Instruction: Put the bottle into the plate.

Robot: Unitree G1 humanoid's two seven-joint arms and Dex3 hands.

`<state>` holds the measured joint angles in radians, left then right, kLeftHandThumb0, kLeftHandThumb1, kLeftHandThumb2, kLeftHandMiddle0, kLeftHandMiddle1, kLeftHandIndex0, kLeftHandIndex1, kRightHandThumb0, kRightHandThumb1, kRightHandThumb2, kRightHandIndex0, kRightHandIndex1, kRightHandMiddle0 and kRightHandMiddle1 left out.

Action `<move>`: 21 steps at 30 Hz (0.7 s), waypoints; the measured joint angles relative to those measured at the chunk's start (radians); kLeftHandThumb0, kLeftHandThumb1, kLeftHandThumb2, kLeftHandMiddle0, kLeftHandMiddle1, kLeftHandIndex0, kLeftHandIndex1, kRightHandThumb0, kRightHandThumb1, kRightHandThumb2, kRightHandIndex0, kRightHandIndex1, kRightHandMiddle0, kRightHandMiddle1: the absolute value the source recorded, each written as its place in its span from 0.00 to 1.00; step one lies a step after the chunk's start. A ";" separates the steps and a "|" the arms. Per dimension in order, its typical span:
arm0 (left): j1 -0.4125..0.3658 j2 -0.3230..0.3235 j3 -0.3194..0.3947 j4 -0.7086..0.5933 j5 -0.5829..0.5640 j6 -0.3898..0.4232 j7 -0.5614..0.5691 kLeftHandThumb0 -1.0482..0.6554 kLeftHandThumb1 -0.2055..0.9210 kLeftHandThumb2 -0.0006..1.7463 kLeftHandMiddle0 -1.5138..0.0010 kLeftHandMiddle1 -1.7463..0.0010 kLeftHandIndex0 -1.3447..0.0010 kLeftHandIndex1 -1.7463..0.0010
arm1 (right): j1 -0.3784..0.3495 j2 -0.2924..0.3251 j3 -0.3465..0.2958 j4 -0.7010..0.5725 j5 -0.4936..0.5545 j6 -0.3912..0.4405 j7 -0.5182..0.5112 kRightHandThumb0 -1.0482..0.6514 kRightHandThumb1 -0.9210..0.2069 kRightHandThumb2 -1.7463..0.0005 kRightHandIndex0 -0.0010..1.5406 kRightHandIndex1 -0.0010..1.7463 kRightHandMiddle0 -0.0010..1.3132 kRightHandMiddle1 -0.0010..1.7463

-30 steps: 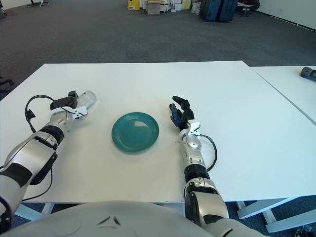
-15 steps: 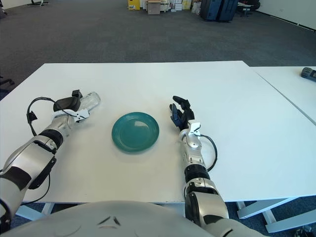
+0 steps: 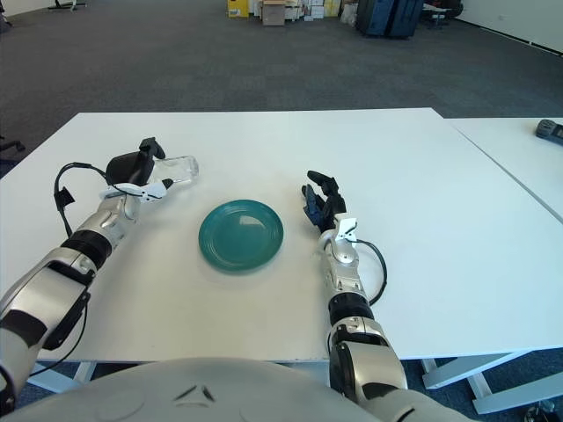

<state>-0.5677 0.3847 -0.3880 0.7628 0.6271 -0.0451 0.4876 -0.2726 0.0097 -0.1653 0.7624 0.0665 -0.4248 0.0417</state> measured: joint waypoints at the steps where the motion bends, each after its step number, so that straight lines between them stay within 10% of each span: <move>1: 0.011 0.001 0.005 -0.037 0.000 0.003 -0.005 0.36 0.56 0.67 0.27 0.00 0.61 0.00 | 0.000 0.000 0.001 0.000 0.000 0.000 0.000 0.26 0.00 0.64 0.36 0.00 0.12 0.50; 21: 0.244 -0.030 0.071 -0.769 -0.001 -0.020 -0.189 0.36 0.54 0.69 0.25 0.00 0.60 0.00 | -0.002 0.004 0.001 0.006 0.001 0.003 -0.003 0.27 0.00 0.64 0.37 0.00 0.13 0.50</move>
<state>-0.3241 0.3544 -0.3169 -0.0059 0.6264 -0.0654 0.2984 -0.2745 0.0135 -0.1645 0.7682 0.0674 -0.4218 0.0389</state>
